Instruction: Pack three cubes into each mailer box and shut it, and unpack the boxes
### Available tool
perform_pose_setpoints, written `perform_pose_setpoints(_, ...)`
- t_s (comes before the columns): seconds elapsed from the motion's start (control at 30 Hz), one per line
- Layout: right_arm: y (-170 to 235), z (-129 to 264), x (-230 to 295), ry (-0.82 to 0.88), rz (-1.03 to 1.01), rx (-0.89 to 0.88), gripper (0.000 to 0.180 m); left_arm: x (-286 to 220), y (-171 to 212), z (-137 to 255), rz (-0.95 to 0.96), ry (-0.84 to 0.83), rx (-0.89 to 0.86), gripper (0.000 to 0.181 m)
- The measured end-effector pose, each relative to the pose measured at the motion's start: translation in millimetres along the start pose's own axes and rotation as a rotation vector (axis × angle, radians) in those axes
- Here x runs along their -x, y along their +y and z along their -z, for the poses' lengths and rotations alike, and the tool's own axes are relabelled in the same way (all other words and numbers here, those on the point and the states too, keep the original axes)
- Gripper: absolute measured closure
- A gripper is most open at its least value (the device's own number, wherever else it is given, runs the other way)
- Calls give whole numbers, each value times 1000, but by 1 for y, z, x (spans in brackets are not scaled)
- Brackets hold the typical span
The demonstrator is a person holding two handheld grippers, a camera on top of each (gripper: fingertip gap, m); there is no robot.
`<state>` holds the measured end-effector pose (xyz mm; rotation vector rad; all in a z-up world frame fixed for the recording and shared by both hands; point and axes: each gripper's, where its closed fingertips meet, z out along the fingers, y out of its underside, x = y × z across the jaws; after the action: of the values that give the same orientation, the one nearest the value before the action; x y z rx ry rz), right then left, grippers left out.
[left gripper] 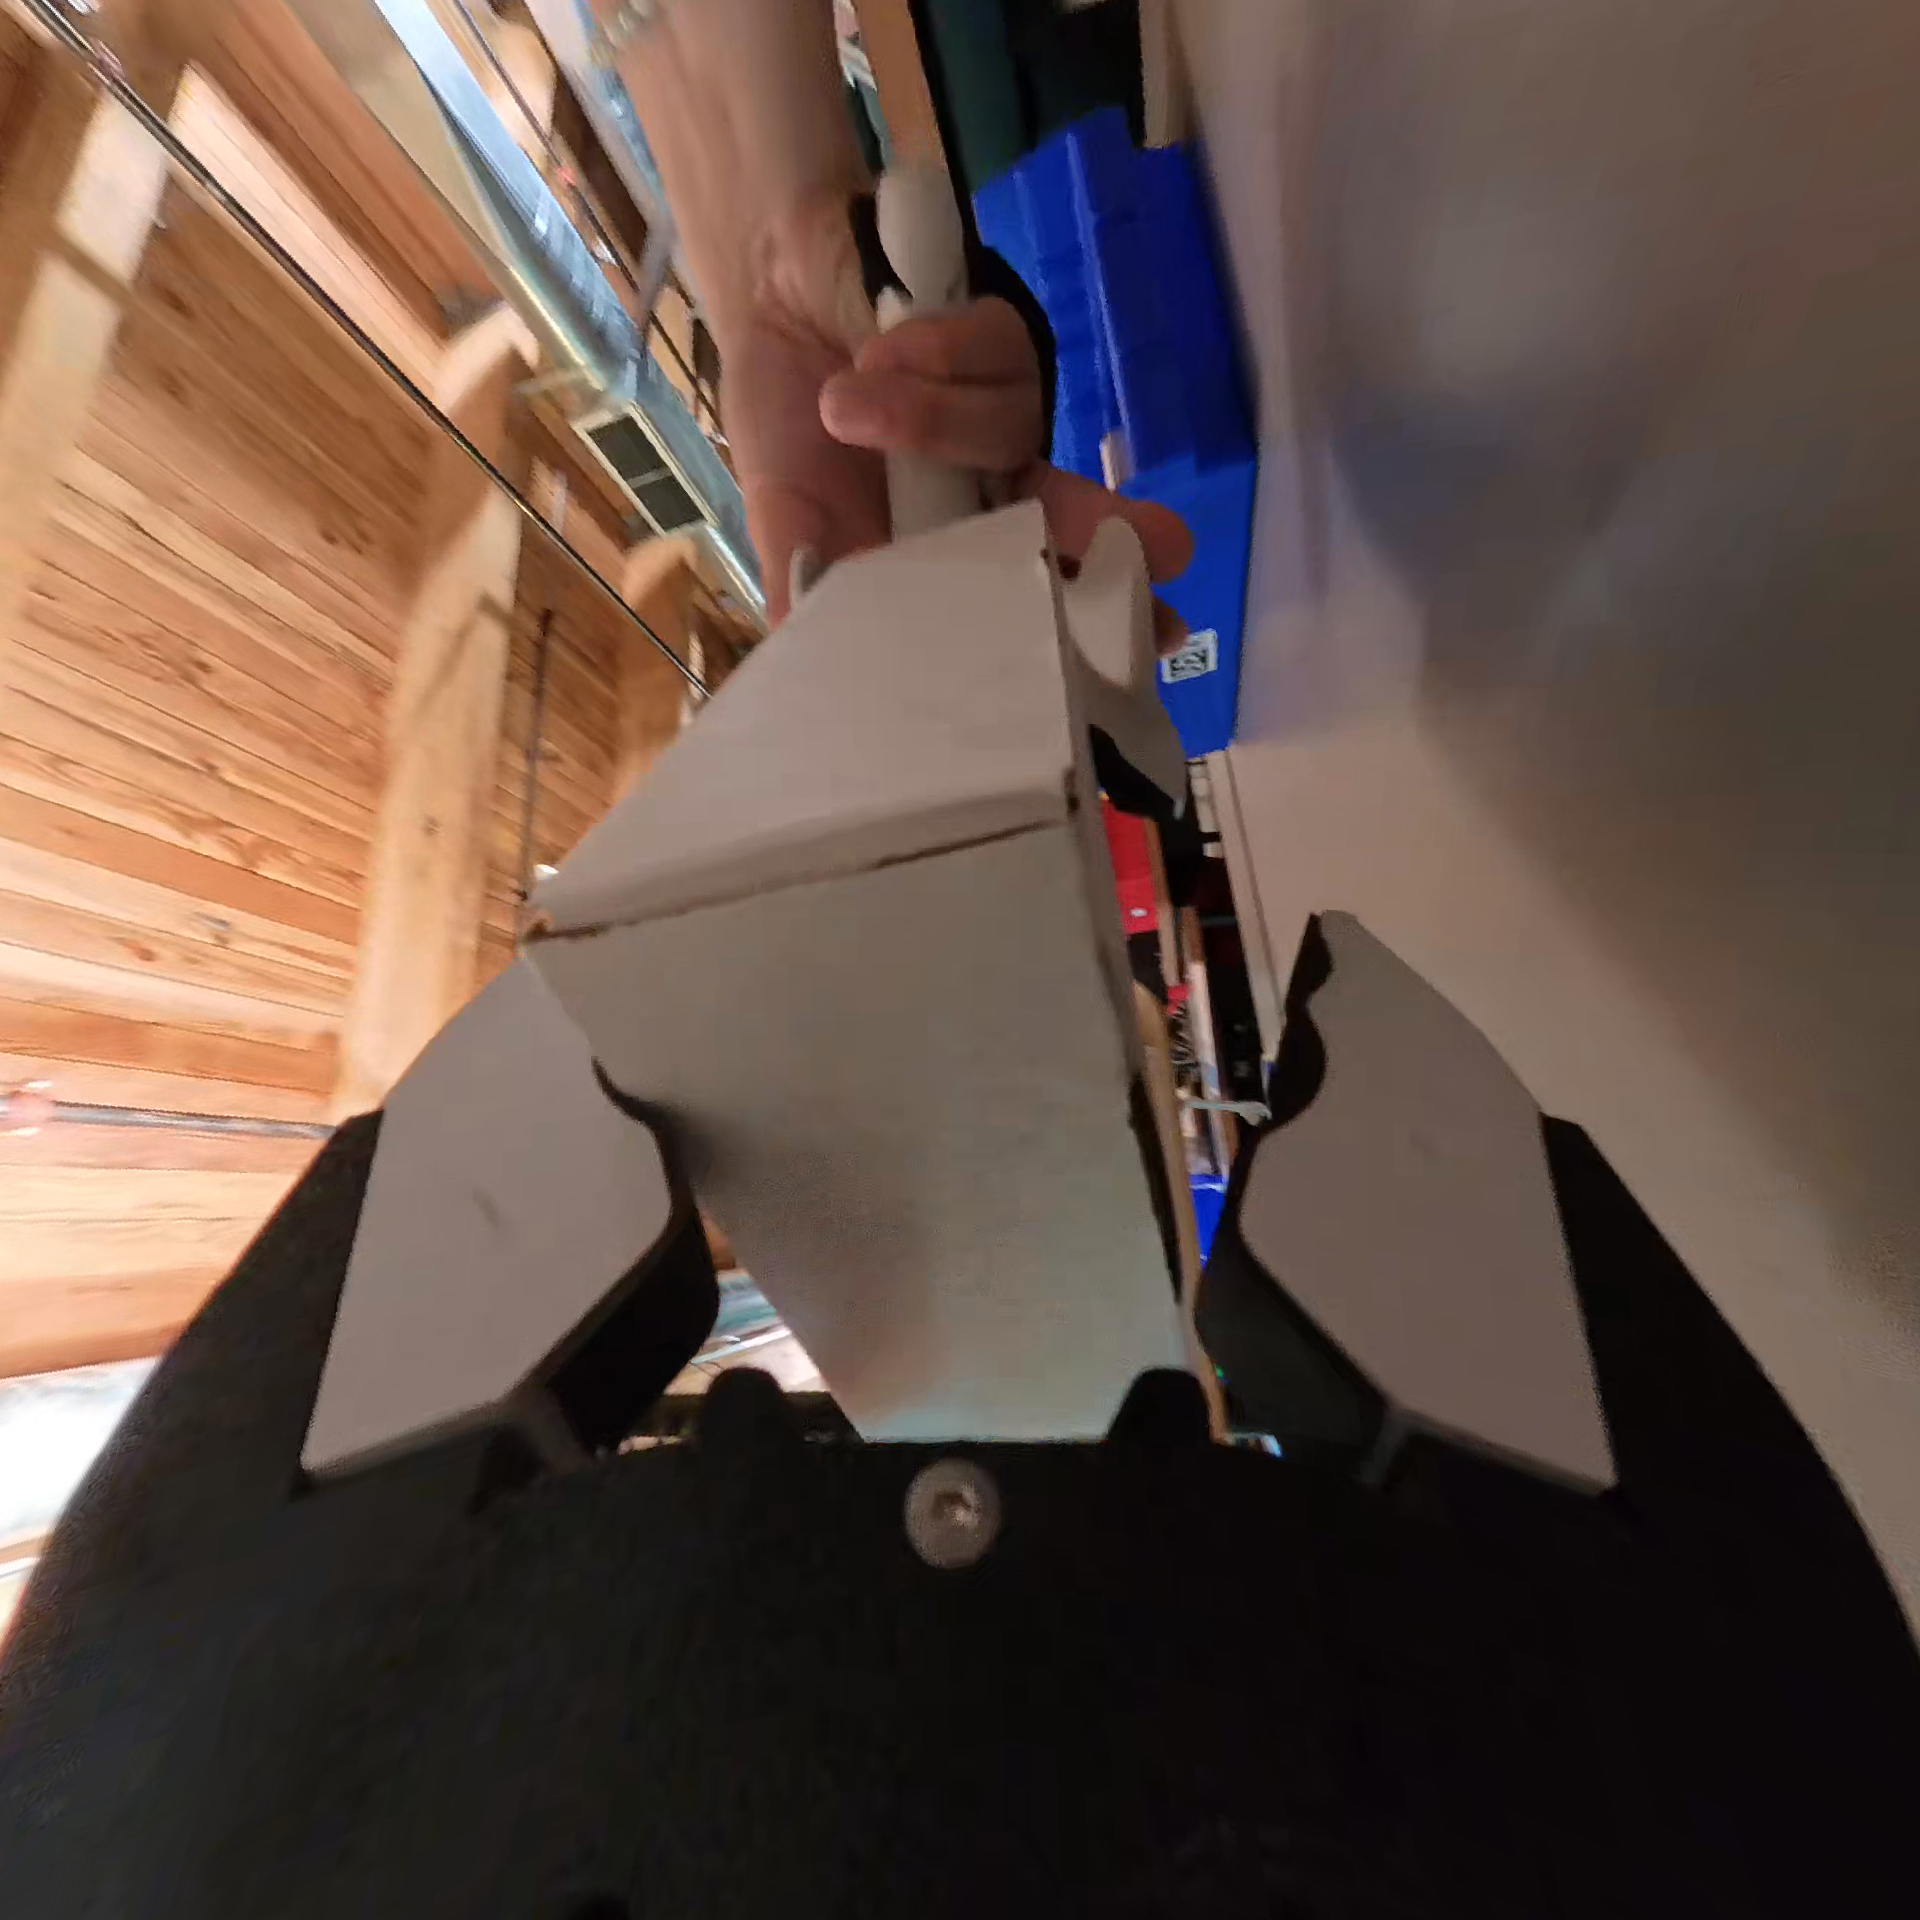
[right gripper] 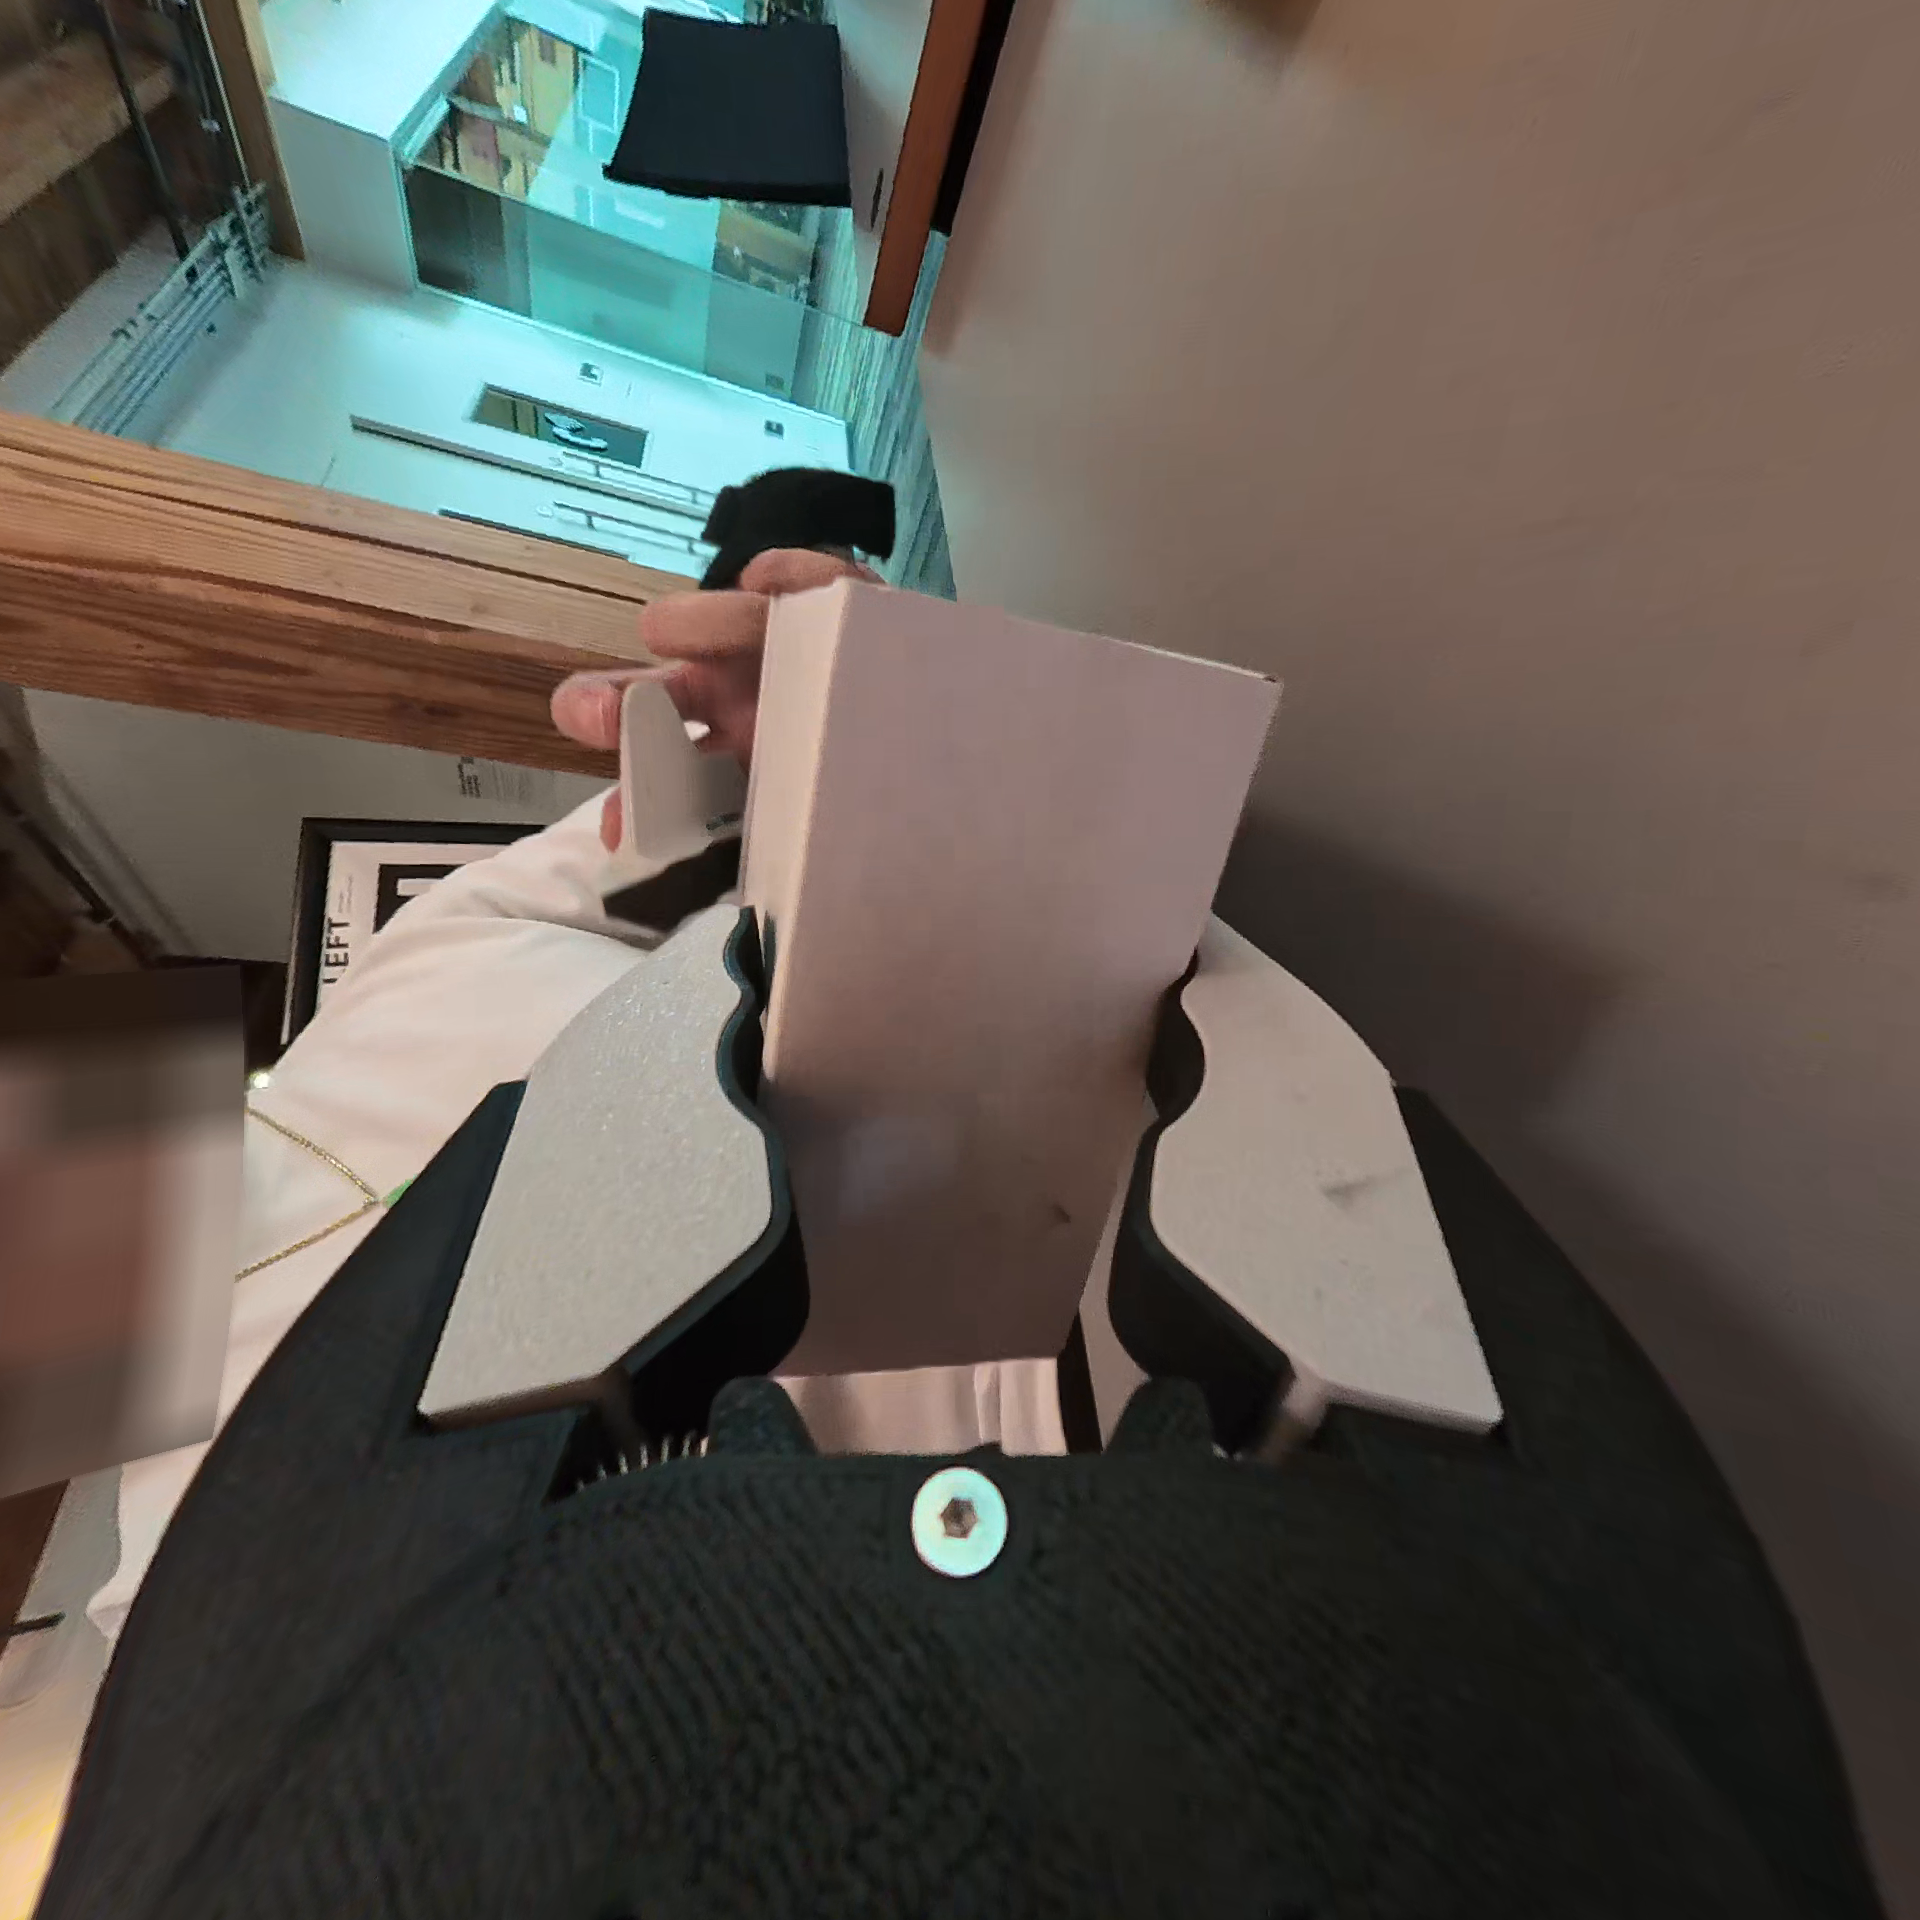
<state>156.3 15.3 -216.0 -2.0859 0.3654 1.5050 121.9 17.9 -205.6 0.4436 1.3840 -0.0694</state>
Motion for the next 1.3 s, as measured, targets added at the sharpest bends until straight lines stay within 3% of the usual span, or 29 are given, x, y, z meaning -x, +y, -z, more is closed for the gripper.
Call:
perform_pose_setpoints(0.07, -2, 1, -1, -8, -11, -14, 107, 5, -1, -3, -53, -31, 13, 77)
perform_pose_setpoints(0.2, -5, 3, -7, -5, -31, -42, 108, 0, -3, -5, -82, 9, 31, 71)
perform_pose_setpoints(0.33, -6, 4, -14, 35, -17, -63, 108, -14, -8, -3, 37, 105, 13, 93)
perform_pose_setpoints(0.43, -9, 8, -11, 12, -32, -101, 107, -9, 1, -4, 136, 124, 74, 96)
perform_pose_setpoints(0.53, -8, 14, 5, -52, 33, -131, 90, 3, 10, -1, 375, 143, 91, 98)
perform_pose_setpoints(0.63, -21, 35, 17, 2, 190, -296, 66, 13, 20, 6, 779, 212, 67, 99)
perform_pose_setpoints(0.7, -29, 55, 29, 14, 281, -449, 81, 13, 27, 10, 1083, 268, 27, 100)
perform_pose_setpoints(0.77, -26, 66, 36, 55, 385, -514, 82, 5, 40, 15, 1328, 329, -6, 100)
perform_pose_setpoints(0.93, -16, 69, 32, 335, 667, -588, 75, -32, 58, 27, 1647, 501, -58, 100)
perform_pose_setpoints(1.1, -8, 51, 11, 626, 940, -497, 65, -53, 55, 33, 1715, 671, -70, 100)
perform_pose_setpoints(1.3, -14, 19, -13, 618, 1016, -388, 71, -83, 50, 38, 1575, 882, 15, 100)
